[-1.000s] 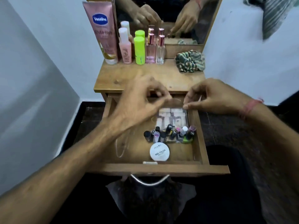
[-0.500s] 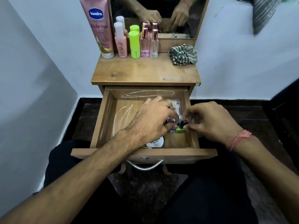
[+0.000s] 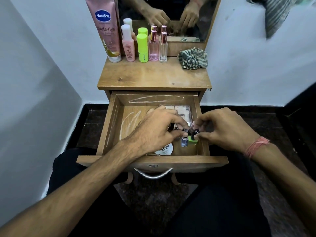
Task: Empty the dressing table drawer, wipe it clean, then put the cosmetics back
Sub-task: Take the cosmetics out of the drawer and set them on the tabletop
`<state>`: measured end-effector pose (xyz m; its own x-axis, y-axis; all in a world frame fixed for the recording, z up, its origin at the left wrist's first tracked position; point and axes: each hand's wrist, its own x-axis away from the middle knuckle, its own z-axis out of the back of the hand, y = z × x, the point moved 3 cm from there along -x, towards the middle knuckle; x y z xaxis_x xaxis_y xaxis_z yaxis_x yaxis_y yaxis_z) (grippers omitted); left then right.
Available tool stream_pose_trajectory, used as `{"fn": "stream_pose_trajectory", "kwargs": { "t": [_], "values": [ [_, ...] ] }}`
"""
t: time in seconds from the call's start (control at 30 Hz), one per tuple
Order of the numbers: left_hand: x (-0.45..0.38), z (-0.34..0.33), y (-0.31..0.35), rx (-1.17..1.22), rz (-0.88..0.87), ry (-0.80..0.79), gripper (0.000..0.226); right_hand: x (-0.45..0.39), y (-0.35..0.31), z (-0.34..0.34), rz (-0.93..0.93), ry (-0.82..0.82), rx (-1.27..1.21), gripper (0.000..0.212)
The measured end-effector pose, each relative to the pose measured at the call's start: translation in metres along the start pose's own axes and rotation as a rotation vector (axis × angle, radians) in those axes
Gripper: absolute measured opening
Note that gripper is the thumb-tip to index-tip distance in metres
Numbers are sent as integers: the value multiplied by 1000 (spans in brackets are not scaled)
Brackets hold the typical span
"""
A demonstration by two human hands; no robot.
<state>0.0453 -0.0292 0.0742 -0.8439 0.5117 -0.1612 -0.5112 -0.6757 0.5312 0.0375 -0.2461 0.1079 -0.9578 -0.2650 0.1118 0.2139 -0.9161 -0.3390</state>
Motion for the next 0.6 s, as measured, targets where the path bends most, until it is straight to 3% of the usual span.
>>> {"fn": "stream_pose_trajectory", "kwargs": {
  "t": [0.13,0.23,0.6],
  "values": [
    [-4,31,2,187,25,57,18,-1,-7,32,49,-34,-137,22],
    [-15,66,0,199,5,133,16,-7,-12,61,96,31,-260,19],
    [-95,139,-34,-164,2,381,15,-128,-25,92,115,596,-501,21]
  ]
}}
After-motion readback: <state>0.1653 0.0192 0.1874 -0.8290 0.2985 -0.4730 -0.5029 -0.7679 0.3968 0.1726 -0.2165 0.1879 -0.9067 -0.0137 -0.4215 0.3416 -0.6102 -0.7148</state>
